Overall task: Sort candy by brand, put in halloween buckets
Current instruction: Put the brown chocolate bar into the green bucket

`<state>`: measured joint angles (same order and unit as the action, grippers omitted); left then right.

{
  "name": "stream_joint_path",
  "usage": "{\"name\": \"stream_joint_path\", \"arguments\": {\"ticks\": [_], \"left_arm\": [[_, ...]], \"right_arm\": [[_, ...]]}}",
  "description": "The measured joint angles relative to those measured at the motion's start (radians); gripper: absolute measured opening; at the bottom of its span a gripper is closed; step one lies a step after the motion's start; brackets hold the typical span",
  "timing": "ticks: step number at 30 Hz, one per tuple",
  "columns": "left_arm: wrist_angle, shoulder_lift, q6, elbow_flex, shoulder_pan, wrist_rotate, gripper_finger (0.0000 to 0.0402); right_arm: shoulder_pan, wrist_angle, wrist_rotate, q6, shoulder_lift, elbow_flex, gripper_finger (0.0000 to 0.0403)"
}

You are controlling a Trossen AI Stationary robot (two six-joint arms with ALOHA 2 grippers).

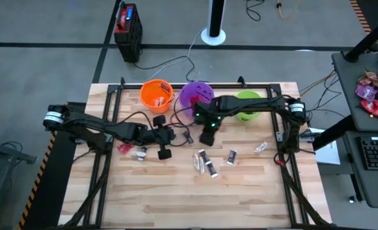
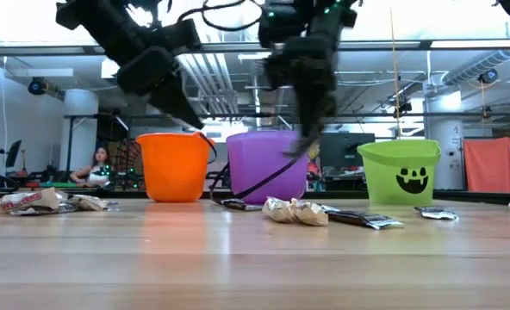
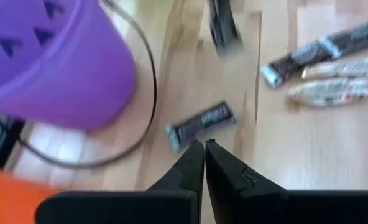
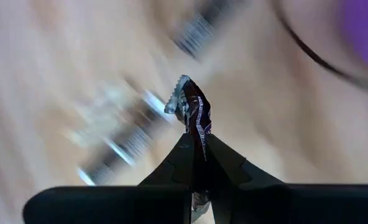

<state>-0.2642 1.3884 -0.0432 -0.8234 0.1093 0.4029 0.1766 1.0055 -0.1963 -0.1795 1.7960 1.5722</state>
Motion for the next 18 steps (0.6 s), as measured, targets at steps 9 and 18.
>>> {"name": "stream_joint_path", "arguments": {"ticks": [9,18], "left_arm": [[-0.436,-0.076,-0.255,-0.044,-0.007,-0.180,0.0000],[-0.570,-0.204,-0.350,-0.065,-0.013,-0.390,0.0000]], "right_arm": [[0.142,0.431,0.315,0.016,-0.095,0.068,0.0015],[0.399,0.435,0.388,-0.129,-0.203,0.003,0.0015]]}}
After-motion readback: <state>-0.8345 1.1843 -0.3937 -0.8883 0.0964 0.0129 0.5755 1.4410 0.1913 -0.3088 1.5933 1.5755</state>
